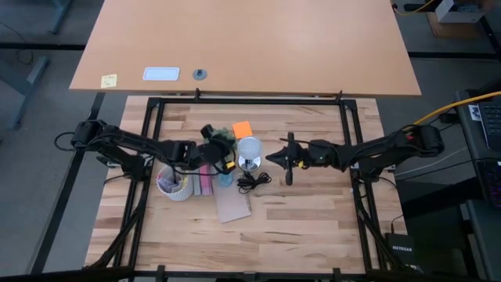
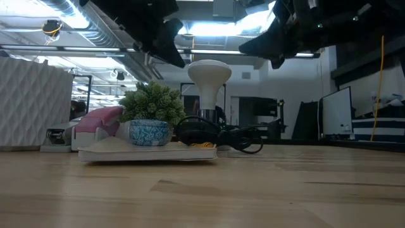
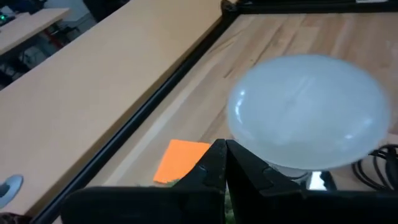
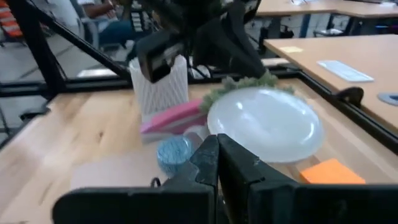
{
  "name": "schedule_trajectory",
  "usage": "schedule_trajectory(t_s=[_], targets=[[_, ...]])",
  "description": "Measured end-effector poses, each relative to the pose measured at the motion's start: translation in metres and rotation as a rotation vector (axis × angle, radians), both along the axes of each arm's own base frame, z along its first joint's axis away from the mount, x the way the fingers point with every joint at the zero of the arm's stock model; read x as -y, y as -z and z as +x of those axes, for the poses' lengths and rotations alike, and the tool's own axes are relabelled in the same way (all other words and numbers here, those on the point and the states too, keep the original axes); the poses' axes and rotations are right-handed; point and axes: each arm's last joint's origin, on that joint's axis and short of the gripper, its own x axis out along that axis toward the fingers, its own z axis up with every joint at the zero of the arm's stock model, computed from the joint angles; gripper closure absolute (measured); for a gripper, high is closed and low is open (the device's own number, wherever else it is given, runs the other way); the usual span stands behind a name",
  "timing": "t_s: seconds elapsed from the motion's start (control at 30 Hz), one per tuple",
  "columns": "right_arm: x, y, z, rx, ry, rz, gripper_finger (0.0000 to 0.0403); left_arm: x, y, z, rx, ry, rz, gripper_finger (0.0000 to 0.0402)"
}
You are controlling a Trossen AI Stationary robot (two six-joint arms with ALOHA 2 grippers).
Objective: Screw lightbulb
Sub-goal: Remove the lightbulb from the silver lamp socket
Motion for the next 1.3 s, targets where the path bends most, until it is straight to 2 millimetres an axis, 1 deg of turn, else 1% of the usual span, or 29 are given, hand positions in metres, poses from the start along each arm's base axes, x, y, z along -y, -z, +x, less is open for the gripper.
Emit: schedule_trajectory(t_s=[0.1,0.23,0.37,0.57,1.3], targets=[[-0.003,0.006,0.002,-0.025,0.024,-0.008,0.0391,-0.005,0.000,0.000,0.014,-0.025,-0.015,0.0402],[-0.001,0.010,0.005,-0.031,0.067,-0.011,0.0391,-0.008,0.000,0.000,0.019,-0.027,-0.032,0.0402],[0.000,0.011,0.008,-0.009,0.102,-0.015,0.0391,-0.012,0.001,0.001,0.018,0.004,-0.066,0.0402],[0.000,0.011,0.009,0.014,0.102,-0.013,0.0391,-0.018,0.001,0.001,0.018,0.009,-0.088,0.0401],[0.000,0.011,0.009,0.009,0.100,-0.014,0.0391,-0.019,0.001,0.001,0.030,-0.002,-0.103,0.0401]])
